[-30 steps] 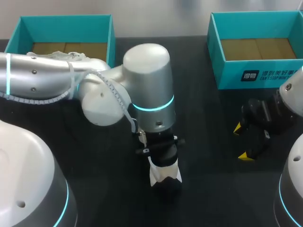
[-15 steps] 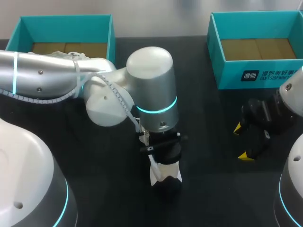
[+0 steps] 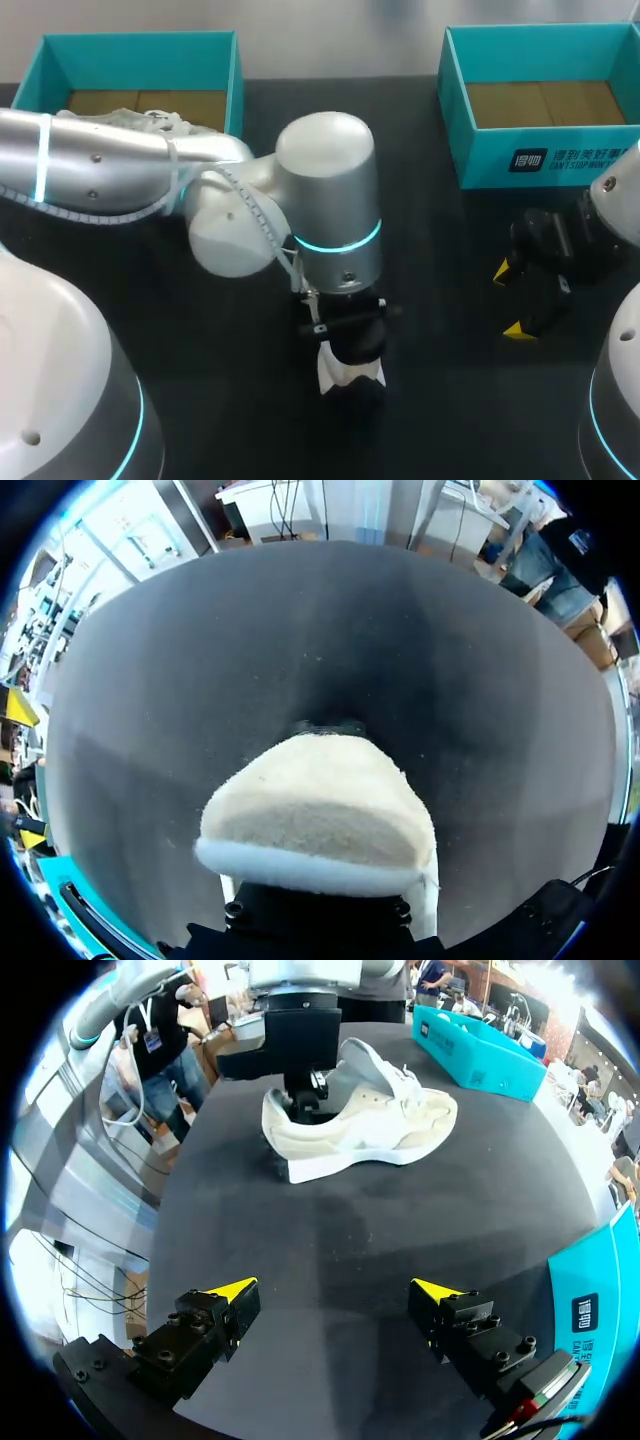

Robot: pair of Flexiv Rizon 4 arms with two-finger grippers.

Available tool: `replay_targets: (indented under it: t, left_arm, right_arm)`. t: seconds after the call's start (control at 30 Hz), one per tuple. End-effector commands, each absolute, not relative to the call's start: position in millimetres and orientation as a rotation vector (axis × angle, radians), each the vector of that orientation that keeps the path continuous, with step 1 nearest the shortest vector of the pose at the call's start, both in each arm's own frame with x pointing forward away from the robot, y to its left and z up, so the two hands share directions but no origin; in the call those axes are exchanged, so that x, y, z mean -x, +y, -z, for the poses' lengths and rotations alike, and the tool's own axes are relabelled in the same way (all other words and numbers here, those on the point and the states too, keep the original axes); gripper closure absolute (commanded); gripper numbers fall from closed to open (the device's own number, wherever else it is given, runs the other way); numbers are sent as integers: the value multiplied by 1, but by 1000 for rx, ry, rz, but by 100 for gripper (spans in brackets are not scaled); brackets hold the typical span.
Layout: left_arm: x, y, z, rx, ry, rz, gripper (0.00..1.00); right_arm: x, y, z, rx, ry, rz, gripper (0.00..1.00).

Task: Take the shoe out of the shoebox, open the shoe tongue, remove and reinsert the insole, then place the shoe into the shoebox

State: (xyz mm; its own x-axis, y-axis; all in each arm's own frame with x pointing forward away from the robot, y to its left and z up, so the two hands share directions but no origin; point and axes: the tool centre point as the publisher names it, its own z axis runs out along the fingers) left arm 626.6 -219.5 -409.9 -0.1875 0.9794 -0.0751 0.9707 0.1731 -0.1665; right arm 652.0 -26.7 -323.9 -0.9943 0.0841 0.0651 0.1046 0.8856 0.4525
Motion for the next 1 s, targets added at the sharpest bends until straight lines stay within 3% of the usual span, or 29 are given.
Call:
replay_targets:
  t: [0.03,0.67,1.0]
  left_arm:
    - [-641,-230,442,1950,-2397,-201,100]
    - [-648,-213,359,1960,-2479,-233,100]
    - [-654,-203,350,1914,-2568,-27,100]
  right_arm:
    - [-651,-26,324,152,-3010,721,0]
    - [-651,-26,324,152,-3010,721,0]
    - [-651,-26,324,152,-3010,721,0]
